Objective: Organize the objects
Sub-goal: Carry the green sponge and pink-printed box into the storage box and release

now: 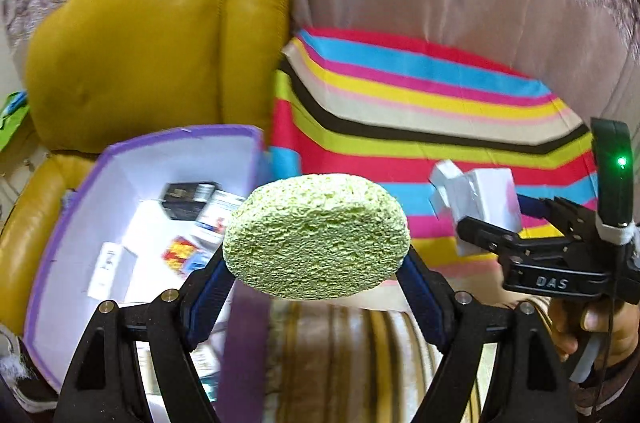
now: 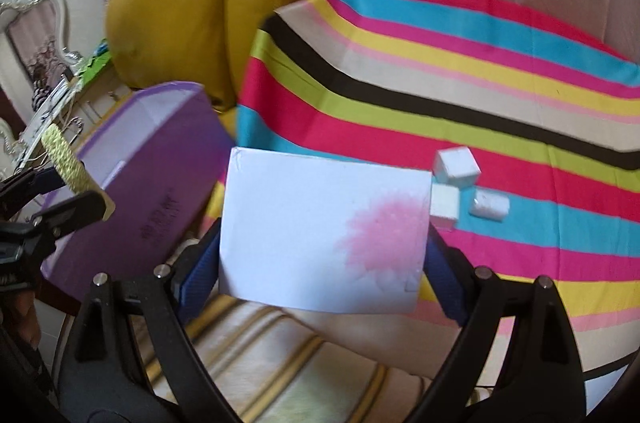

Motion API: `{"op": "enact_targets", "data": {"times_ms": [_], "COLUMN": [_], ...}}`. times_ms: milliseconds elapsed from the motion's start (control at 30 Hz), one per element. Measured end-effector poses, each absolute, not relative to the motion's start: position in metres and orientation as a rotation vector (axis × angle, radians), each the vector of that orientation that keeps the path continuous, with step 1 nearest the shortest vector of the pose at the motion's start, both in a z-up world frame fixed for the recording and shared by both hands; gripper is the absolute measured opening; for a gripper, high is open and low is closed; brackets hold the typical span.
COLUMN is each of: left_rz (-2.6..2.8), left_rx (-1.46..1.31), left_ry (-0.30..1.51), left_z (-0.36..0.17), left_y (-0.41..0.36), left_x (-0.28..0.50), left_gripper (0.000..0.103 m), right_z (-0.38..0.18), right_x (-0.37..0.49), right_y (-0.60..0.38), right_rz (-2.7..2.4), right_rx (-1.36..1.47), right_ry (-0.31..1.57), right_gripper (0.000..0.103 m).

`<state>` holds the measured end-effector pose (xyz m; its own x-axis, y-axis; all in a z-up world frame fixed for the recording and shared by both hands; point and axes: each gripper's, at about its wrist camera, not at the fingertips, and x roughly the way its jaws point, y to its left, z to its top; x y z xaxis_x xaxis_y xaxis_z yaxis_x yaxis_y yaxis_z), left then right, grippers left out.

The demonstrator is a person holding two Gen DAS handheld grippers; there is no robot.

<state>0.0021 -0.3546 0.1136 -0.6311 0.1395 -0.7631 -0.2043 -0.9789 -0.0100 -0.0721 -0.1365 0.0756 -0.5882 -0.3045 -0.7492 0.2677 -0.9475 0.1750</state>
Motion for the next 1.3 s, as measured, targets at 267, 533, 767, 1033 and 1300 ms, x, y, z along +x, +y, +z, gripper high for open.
{"op": "enact_targets", "data": {"times_ms": [267, 533, 767, 1033, 1300], "left_rz": [2.834, 2.901, 2.893, 2.860, 2.804], "left_rx": [-1.196, -1.234, -1.272, -1.313, -1.349], "left_ry": [-0.011, -0.127, -0.183, -0.182, -0.157], "left_z": [0.134, 0.118, 0.100, 0.083, 0.078], "left_y": [-0.436, -0.498, -0.521, -0.524, -0.513], "left_x": [0.013, 0.021, 0.024, 0.028, 0.029], "left_gripper": [0.081, 0.081, 0.081, 0.081, 0.084], "right_z": [0.104, 0.122, 0.108, 0.089, 0.089], "right_x": [-0.065, -0.067, -0.074, -0.078, -0.074], "right_y": [-0.207, -0.292, -0.337, -0.356, -0.356], "right_rz": [-2.474, -2.405, -2.357, -2.304, -2.308], "right_rx": [1.135, 1.055, 1.074, 1.100, 1.070], "right_ry": [0.057, 0.166, 0.218, 0.249, 0.265], "right_gripper": [0.092, 0.092, 0.093, 0.094, 0.096]}}
